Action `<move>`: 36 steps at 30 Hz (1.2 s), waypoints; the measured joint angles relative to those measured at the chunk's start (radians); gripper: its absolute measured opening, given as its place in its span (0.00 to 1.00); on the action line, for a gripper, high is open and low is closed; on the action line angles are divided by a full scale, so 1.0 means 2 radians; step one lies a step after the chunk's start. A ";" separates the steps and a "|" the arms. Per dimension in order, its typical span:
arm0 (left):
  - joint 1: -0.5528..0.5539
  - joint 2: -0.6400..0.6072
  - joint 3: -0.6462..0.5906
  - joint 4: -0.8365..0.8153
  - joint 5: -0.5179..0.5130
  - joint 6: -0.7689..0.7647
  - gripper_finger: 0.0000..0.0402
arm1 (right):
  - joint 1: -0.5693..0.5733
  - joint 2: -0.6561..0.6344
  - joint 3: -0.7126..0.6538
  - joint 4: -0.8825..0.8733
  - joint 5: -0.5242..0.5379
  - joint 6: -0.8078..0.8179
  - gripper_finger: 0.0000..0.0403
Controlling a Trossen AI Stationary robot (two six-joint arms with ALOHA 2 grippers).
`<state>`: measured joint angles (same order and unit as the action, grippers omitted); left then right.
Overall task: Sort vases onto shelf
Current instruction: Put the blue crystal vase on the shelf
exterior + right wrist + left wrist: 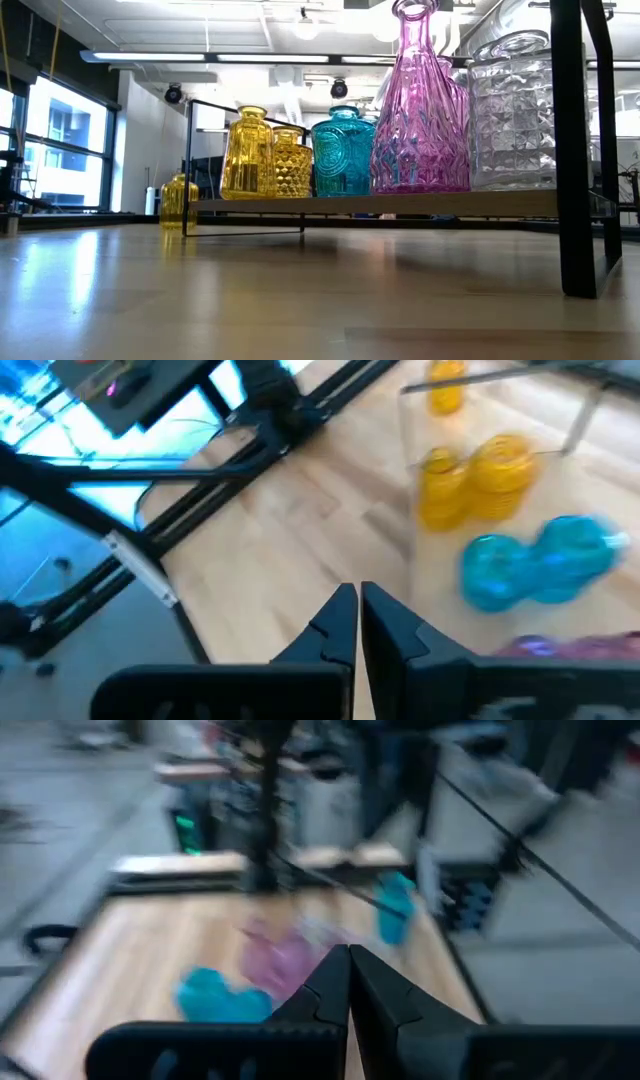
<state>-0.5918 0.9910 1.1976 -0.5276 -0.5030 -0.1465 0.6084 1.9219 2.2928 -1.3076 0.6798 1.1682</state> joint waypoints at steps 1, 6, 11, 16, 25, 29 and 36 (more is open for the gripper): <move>0.024 -0.001 0.000 0.010 0.001 0.006 0.00 | -0.004 -0.014 -0.007 -0.009 0.007 -0.003 0.00; 0.162 0.000 0.000 -0.006 0.077 0.018 0.00 | -0.009 -0.058 -0.011 -0.125 0.043 0.017 0.00; 0.273 -0.026 0.000 -0.118 0.091 -0.007 0.00 | 0.005 -0.109 -0.033 -0.130 0.056 -0.004 0.00; 0.338 -0.078 -0.004 -0.234 0.076 -0.041 0.00 | 0.024 -0.161 -0.095 -0.130 0.070 0.006 0.00; 0.348 -0.255 -0.083 -0.251 0.087 -0.148 0.00 | 0.030 -0.295 -0.332 -0.133 -0.026 0.114 0.00; 0.348 -0.307 -0.106 -0.241 0.112 -0.179 0.00 | 0.049 -0.348 -0.404 -0.118 -0.102 0.151 0.00; 0.348 -0.329 -0.118 -0.222 0.108 -0.174 0.00 | 0.095 -0.374 -0.461 -0.073 -0.249 0.204 0.00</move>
<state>0.1047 0.3325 0.9621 -0.9720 -0.2865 -0.4950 0.7991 1.1737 1.3703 -1.4534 0.1818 1.5765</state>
